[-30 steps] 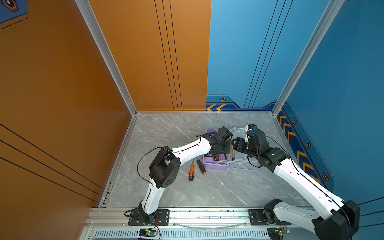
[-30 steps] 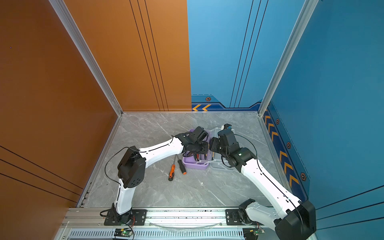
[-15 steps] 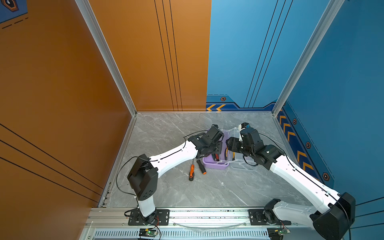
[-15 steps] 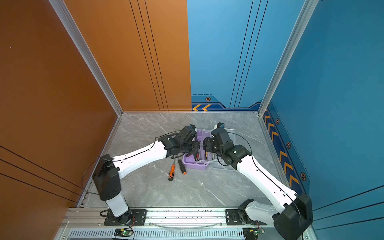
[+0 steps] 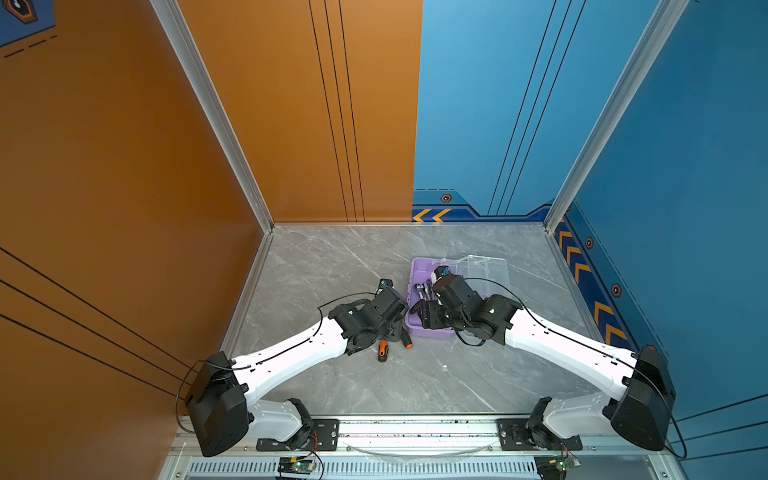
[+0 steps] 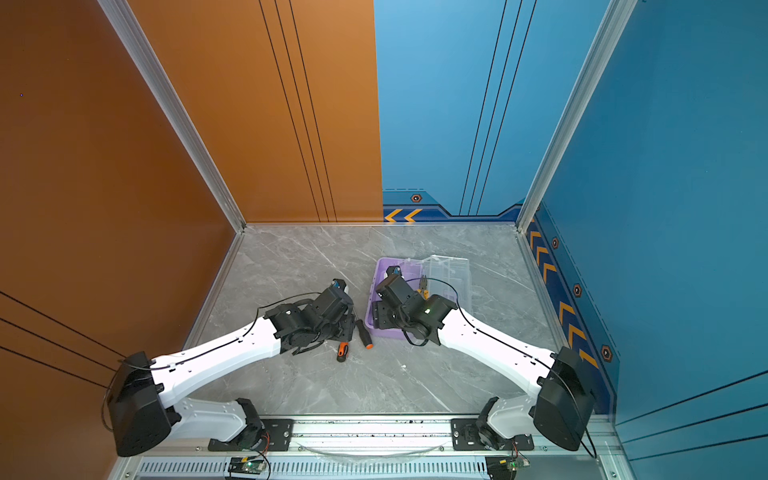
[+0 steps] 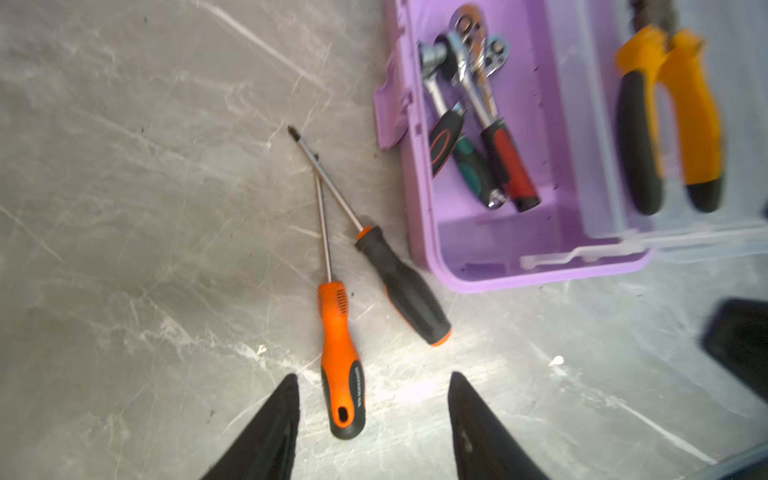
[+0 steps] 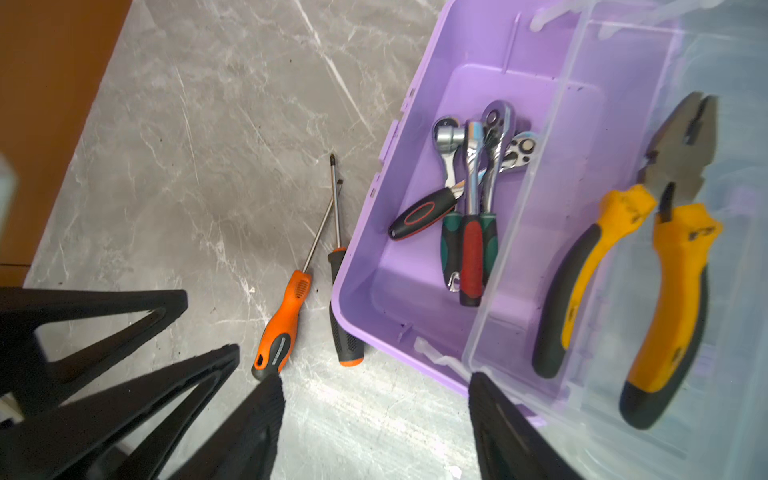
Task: Pack the tool kit
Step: 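Grasp the orange-handled screwdriver by its handle with the left gripper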
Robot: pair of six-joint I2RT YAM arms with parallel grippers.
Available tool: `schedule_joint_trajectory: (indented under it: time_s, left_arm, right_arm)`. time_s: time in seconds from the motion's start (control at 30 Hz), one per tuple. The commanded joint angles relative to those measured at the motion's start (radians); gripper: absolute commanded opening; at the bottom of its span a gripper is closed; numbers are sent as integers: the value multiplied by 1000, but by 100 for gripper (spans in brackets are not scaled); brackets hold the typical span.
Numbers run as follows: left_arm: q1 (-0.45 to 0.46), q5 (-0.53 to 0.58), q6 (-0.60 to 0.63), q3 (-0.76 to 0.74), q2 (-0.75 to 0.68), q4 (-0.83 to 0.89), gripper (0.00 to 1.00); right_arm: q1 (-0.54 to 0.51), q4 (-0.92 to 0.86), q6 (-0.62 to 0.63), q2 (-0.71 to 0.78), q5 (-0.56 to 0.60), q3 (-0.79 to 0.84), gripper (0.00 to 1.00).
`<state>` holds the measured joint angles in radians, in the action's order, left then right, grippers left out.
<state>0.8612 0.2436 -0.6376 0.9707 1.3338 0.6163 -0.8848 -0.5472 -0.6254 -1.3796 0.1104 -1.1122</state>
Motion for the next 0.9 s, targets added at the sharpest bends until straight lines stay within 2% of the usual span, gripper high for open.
schedule_joint_trajectory:
  time_s: [0.0, 0.37, 0.87]
  left_arm:
    - [-4, 21, -28, -32, 20, 40, 58]
    - [-26, -9, -25, -15, 205, 20, 55]
    - [-80, -86, -36, -17, 320, -116, 36]
  right_arm:
    - [-28, -42, -2, -7, 30, -29, 75]
    - [-38, -40, -31, -34, 38, -6, 74]
    - [-3, 0, -58, -23, 2, 32, 70]
